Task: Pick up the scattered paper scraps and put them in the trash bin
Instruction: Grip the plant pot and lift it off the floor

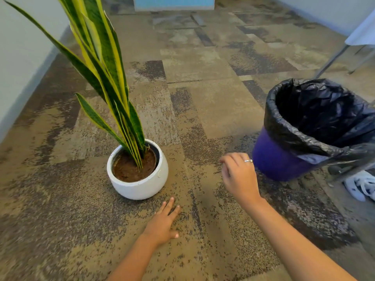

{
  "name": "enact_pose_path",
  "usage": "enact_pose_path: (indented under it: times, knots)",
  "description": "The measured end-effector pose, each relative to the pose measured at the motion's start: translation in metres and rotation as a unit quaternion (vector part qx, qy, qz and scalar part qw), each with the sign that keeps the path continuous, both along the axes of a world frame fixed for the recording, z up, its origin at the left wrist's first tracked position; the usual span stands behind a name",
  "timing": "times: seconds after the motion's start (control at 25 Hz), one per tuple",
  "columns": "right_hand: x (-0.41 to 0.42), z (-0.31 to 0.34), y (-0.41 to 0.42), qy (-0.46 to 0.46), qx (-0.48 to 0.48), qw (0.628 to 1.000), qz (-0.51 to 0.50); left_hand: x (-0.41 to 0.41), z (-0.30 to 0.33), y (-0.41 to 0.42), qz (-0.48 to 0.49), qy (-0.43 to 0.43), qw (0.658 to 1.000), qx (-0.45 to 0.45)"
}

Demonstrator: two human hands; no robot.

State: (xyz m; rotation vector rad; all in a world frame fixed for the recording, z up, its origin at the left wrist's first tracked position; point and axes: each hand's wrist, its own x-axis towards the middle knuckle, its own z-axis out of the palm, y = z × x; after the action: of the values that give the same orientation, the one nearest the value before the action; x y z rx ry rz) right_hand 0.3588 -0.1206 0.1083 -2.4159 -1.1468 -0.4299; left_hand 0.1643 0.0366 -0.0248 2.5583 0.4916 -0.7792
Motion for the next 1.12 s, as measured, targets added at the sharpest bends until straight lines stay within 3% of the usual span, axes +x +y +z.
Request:
enact_pose_path:
  times: [0.2, 0.32, 0.4, 0.52, 0.6, 1.12]
  knots:
    - [-0.055, -0.077, -0.011, 0.133, -0.215, 0.966, 0.062, -0.058, 0.001, 0.014, 0.025, -0.092, 0.995, 0.013]
    - [-0.075, -0.105, -0.012, 0.221, -0.357, 0.906, 0.06, -0.089, 0.013, 0.031, 0.156, -0.162, 0.973, 0.053]
    - [-0.084, -0.115, -0.015, 0.287, -0.408, 0.865, 0.055, -0.11, 0.017, 0.044, 0.253, -0.139, 0.954, 0.084]
    - [-0.098, -0.126, -0.024, 0.334, -0.446, 0.828, 0.056, -0.15, 0.013, 0.048, 0.342, 0.007, 0.938, 0.05]
    - [-0.106, -0.131, -0.028, 0.33, -0.465, 0.82, 0.056, -0.17, 0.005, 0.039, 0.342, 0.073, 0.937, 0.002]
    - [-0.108, -0.138, -0.021, 0.35, -0.461, 0.814, 0.047, -0.176, -0.024, 0.036, 0.323, 0.085, 0.942, 0.028]
